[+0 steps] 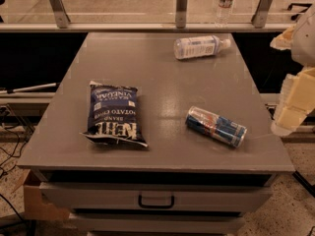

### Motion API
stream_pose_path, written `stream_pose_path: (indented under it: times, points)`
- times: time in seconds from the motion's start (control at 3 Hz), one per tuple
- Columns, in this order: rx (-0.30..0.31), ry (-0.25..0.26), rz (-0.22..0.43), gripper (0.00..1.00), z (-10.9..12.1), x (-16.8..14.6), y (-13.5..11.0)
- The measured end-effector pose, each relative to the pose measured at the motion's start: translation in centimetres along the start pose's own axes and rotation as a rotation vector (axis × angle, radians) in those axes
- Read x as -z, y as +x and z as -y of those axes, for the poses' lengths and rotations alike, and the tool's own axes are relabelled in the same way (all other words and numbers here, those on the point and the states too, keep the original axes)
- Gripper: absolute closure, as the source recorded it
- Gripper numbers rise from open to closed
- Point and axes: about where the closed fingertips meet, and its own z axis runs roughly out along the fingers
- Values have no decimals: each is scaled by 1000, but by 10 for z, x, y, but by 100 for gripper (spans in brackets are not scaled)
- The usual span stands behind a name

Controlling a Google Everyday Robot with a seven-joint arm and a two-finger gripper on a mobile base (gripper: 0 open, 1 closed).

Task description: Place blue plastic bottle upright

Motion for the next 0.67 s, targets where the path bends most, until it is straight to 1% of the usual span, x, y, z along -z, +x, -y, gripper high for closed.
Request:
stream_pose_path:
  times: [0.33,0.67]
  points:
    - [-5,-6,2,0,0,-2,-3]
    - [-36,-46,16,0,2,-15,-23]
